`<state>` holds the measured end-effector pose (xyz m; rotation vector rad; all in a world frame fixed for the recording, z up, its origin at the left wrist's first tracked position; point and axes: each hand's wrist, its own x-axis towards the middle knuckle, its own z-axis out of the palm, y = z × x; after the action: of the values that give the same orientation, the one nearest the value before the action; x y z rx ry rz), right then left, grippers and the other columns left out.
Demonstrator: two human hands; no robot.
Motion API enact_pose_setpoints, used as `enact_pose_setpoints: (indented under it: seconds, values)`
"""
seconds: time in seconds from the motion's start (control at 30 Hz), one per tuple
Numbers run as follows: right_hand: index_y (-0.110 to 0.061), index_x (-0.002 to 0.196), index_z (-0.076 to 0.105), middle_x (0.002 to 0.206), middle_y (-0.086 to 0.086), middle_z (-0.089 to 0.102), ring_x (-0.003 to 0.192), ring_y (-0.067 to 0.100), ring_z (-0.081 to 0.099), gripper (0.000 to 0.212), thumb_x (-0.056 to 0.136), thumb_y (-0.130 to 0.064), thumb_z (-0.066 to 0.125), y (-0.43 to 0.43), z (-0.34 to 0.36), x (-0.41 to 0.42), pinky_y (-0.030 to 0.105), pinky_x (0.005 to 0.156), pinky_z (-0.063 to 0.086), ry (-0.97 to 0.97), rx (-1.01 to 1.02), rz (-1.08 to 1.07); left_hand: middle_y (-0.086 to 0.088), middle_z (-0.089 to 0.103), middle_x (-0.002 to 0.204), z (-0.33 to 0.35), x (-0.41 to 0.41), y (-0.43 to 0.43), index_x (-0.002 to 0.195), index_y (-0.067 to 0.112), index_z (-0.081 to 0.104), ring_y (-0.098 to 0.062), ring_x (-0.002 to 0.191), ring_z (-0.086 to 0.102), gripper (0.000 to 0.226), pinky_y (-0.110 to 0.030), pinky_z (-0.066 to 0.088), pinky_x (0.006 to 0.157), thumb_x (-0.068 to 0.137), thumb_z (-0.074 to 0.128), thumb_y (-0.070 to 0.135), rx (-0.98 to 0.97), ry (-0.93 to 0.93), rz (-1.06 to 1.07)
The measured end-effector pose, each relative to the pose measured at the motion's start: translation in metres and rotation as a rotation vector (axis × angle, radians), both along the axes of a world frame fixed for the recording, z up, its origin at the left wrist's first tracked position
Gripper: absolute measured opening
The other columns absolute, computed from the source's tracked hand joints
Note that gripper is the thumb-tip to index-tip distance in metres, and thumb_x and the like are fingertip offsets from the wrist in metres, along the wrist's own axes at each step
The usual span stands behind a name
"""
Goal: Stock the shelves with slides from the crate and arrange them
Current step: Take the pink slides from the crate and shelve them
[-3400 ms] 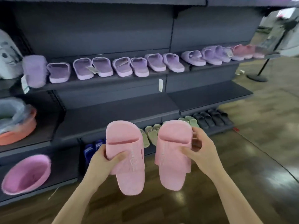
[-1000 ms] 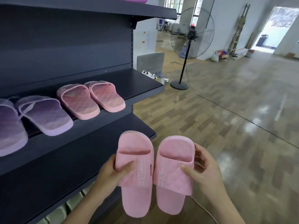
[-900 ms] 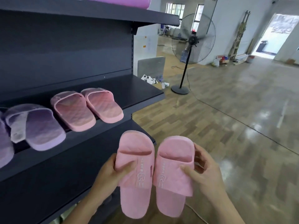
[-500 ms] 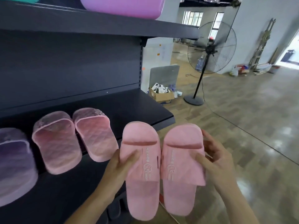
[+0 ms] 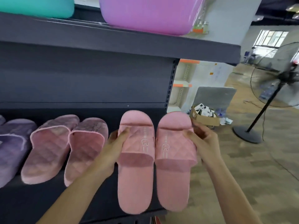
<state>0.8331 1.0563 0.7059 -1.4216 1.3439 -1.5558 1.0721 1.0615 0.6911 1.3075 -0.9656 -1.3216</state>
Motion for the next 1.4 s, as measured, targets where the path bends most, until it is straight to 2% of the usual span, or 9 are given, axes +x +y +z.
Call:
enact_pose_setpoints:
  seconds: [0.13, 0.23, 0.37, 0.53, 0.8, 0.9, 1.07, 1.2, 1.4]
  values:
    - [-0.013, 0.1, 0.068, 0.069, -0.009, 0.067, 0.062, 0.001, 0.059, 0.023, 0.08, 0.0, 0.067, -0.048, 0.008, -0.001, 0.012, 0.061, 0.048, 0.002, 0.023, 0.091, 0.004, 0.073, 0.097, 0.014, -0.002, -0.037, 0.115, 0.021, 0.058, -0.005, 0.074, 0.07, 0.029, -0.017, 0.051, 0.051, 0.093, 0.049, 0.038, 0.008, 0.099, 0.014]
    - [-0.007, 0.095, 0.07, 0.076, -0.001, 0.069, 0.069, 0.009, 0.062, 0.016, 0.08, -0.006, 0.069, -0.085, 0.0, 0.003, 0.022, 0.07, 0.052, 0.054, 0.108, 0.127, 0.0, 0.073, 0.096, 0.016, 0.0, -0.064, 0.118, 0.017, 0.057, -0.01, 0.081, 0.07, 0.033, -0.021, 0.054, 0.057, 0.093, 0.051, 0.037, 0.059, 0.086, 0.051]
    - [-0.015, 0.074, 0.069, 0.076, 0.006, 0.069, 0.076, 0.024, 0.064, 0.01, 0.084, -0.019, 0.068, -0.111, -0.021, 0.015, 0.038, 0.074, 0.051, 0.021, 0.221, 0.162, -0.01, 0.069, 0.104, 0.011, -0.001, -0.077, 0.115, 0.003, 0.06, -0.026, 0.101, 0.064, 0.039, -0.036, 0.046, 0.096, 0.084, 0.058, 0.028, 0.065, -0.138, 0.18]
    - [-0.012, 0.051, 0.044, 0.048, -0.002, 0.043, 0.047, 0.014, 0.039, 0.045, 0.092, -0.026, 0.054, -0.113, -0.027, 0.019, 0.025, 0.048, 0.028, 0.252, 0.314, 0.215, -0.01, 0.057, 0.117, 0.004, -0.011, -0.068, 0.122, 0.005, 0.056, -0.024, 0.109, 0.051, 0.035, -0.026, 0.035, 0.085, 0.089, 0.058, 0.016, -0.01, -0.533, 0.257]
    - [-0.016, 0.092, 0.059, 0.081, -0.002, 0.057, 0.075, 0.012, 0.052, 0.013, 0.091, -0.028, 0.053, -0.094, -0.023, 0.009, 0.017, 0.06, 0.035, 0.621, 0.188, 0.295, -0.005, 0.057, 0.116, -0.003, -0.007, -0.041, 0.119, 0.007, 0.057, -0.014, 0.106, 0.053, 0.032, -0.017, 0.034, 0.087, 0.088, 0.059, 0.012, -0.264, -0.771, 0.181]
    - [-0.016, 0.128, 0.051, 0.121, 0.001, 0.055, 0.108, 0.017, 0.052, 0.043, 0.089, -0.031, 0.058, -0.082, -0.023, 0.011, 0.027, 0.087, 0.041, 0.771, 0.119, 0.296, 0.002, 0.05, 0.117, -0.002, -0.003, -0.02, 0.123, 0.01, 0.055, -0.009, 0.109, 0.046, 0.035, -0.01, 0.028, 0.085, 0.088, 0.059, 0.011, -0.376, -0.883, 0.165]
    - [-0.008, 0.122, 0.058, 0.125, 0.012, 0.058, 0.109, 0.033, 0.057, 0.049, 0.082, -0.037, 0.057, -0.049, -0.019, 0.016, 0.042, 0.093, 0.047, 0.903, -0.156, 0.231, 0.003, 0.054, 0.125, 0.003, 0.012, 0.019, 0.124, 0.019, 0.053, -0.009, 0.111, 0.05, 0.036, -0.012, 0.034, 0.094, 0.089, 0.057, 0.026, -0.438, -1.052, 0.175]
    - [-0.012, 0.12, 0.059, 0.123, 0.011, 0.06, 0.104, 0.036, 0.059, 0.061, 0.075, -0.048, 0.038, -0.016, -0.013, 0.029, 0.048, 0.086, 0.05, 0.961, -0.183, 0.254, 0.001, 0.052, 0.131, 0.01, 0.024, 0.06, 0.127, 0.019, 0.051, -0.023, 0.12, 0.047, 0.047, -0.035, 0.04, 0.097, 0.084, 0.049, 0.037, -0.407, -1.159, 0.178]
    - [-0.015, 0.12, 0.059, 0.121, 0.006, 0.061, 0.105, 0.031, 0.06, 0.046, 0.078, -0.032, 0.066, 0.033, -0.005, 0.066, 0.044, 0.083, 0.049, 1.075, -0.227, 0.314, -0.001, 0.055, 0.125, -0.001, 0.063, 0.123, 0.124, 0.015, 0.054, -0.024, 0.112, 0.052, 0.039, -0.033, 0.041, 0.089, 0.087, 0.055, 0.026, -0.361, -1.283, 0.189]
